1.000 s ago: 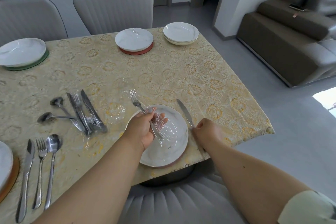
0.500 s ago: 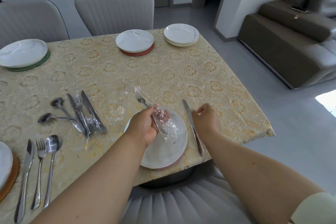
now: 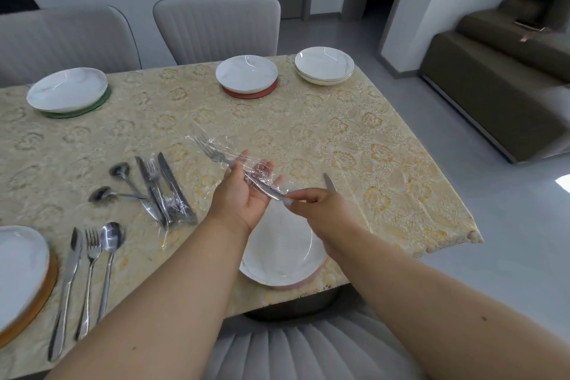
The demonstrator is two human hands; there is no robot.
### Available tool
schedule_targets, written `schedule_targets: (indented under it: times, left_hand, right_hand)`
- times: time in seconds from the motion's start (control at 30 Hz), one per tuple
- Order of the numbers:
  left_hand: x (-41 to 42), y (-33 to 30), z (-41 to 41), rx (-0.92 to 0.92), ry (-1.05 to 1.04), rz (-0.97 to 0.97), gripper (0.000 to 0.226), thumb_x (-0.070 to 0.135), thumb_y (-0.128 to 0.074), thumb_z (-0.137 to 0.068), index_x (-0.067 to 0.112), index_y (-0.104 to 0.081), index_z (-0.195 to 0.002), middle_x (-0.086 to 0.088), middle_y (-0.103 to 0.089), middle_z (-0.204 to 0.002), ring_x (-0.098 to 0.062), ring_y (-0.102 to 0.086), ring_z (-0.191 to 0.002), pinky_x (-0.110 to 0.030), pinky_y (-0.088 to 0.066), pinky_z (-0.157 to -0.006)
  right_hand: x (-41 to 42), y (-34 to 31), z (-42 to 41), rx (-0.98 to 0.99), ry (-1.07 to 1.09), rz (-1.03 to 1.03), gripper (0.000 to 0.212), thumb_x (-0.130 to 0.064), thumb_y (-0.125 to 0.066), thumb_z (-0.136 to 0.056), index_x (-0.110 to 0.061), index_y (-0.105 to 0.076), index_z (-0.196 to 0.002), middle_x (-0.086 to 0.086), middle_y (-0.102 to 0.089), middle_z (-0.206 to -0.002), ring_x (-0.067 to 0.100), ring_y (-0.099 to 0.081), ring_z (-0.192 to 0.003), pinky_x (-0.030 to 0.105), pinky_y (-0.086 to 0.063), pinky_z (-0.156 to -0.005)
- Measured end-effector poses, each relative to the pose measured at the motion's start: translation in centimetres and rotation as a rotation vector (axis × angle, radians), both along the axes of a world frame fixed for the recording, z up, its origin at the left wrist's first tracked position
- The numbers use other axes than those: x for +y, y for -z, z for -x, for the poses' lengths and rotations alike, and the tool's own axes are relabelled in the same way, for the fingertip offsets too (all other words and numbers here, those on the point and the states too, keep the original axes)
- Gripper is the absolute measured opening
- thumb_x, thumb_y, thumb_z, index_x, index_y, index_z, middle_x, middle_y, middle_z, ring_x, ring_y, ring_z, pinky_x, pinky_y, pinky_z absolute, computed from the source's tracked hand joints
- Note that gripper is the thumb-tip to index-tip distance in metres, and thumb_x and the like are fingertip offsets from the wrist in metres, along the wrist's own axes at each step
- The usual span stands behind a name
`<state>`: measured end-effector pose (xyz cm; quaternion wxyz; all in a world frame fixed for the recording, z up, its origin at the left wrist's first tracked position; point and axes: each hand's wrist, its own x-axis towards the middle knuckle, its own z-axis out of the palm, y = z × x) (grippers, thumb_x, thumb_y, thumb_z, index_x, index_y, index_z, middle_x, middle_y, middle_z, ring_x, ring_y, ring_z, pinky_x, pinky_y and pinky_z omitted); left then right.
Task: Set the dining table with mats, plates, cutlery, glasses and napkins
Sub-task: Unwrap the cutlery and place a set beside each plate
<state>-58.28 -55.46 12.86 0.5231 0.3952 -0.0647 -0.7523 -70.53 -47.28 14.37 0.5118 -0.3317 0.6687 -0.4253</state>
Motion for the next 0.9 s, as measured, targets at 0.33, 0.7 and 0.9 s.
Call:
schedule_targets:
  times: [0.33, 0.7, 0.9]
  left_hand:
    - [0.4, 0.6, -0.7, 0.017, -0.036, -0.009, 0.024, 0.026, -0.035, -0.105, 0.021, -0.058, -0.11, -0.014, -0.061, -0.101, -0.021, -0.066, -0.086, -0.05, -0.052, -0.078]
    - [1.0, 1.0, 0.3, -0.039, -0.017, -0.005, 0.026, 0.026, -0.034, -0.105, 0.02, -0.053, -0.122, -0.012, -0.06, -0.095, -0.021, -0.065, -0.086, -0.045, -0.053, -0.074]
    - [-0.4, 0.6, -0.4, -0.028, -0.134, -0.046, 0.026, 0.02, -0.033, -0.106, 0.017, -0.054, -0.121, -0.013, -0.062, -0.093, -0.022, -0.066, -0.082, -0.034, -0.06, -0.067]
  right_hand:
    - [-0.7, 0.4, -1.4, -0.405, 0.185, -0.288, 0.018, -0.016, -0.067, -0.085, -0.011, -0.074, -0.1, -0.001, -0.051, -0.079, 0.012, -0.045, -0.066, 0.026, -0.04, -0.059]
    - [-1.1, 1.1, -1.3, -0.378, 0.233, -0.376, 0.017, -0.016, -0.072, -0.084, -0.012, -0.066, -0.099, -0.001, -0.058, -0.089, 0.009, -0.053, -0.073, 0.024, -0.042, -0.058]
    - [-0.9, 1.3, 0.7, -0.19, 0.299, -0.222, 0.025, -0.012, -0.062, -0.087, -0.008, -0.061, -0.112, 0.0, -0.049, -0.072, 0.012, -0.046, -0.064, 0.028, -0.044, -0.07]
